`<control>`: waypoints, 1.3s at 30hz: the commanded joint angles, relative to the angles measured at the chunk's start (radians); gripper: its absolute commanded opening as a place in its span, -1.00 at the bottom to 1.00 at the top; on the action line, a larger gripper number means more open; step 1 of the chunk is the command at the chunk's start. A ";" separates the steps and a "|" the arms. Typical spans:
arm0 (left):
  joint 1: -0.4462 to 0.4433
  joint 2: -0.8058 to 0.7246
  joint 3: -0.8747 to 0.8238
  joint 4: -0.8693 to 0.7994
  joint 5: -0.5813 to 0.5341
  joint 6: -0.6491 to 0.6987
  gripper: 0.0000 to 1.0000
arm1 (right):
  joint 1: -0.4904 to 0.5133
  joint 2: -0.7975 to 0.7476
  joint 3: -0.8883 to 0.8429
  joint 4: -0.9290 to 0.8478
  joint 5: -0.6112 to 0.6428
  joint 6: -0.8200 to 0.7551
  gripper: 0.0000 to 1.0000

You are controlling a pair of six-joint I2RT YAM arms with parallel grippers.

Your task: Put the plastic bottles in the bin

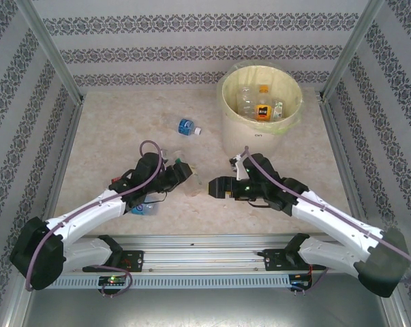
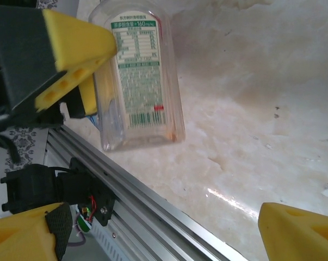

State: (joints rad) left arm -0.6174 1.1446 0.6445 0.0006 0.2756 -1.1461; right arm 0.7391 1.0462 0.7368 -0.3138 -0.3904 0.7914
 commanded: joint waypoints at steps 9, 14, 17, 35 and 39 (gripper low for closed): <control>-0.110 -0.020 0.022 0.050 -0.029 -0.105 0.13 | 0.044 0.142 0.068 0.159 -0.039 0.025 0.68; -0.130 -0.010 0.043 0.060 -0.034 -0.107 0.14 | 0.053 0.160 0.073 0.168 -0.050 0.032 0.54; -0.130 -0.007 0.037 0.099 -0.028 -0.125 0.14 | 0.054 0.154 0.071 0.156 -0.050 0.031 0.52; -0.131 -0.001 0.049 0.191 0.008 -0.136 0.31 | 0.055 0.079 0.093 0.065 0.006 -0.003 0.12; -0.131 -0.002 0.112 0.154 0.020 -0.049 0.86 | 0.052 0.020 0.119 0.005 0.043 -0.028 0.06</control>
State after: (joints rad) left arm -0.7341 1.1439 0.6868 0.1131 0.2810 -1.2480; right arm 0.7837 1.1183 0.8055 -0.2668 -0.3882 0.7994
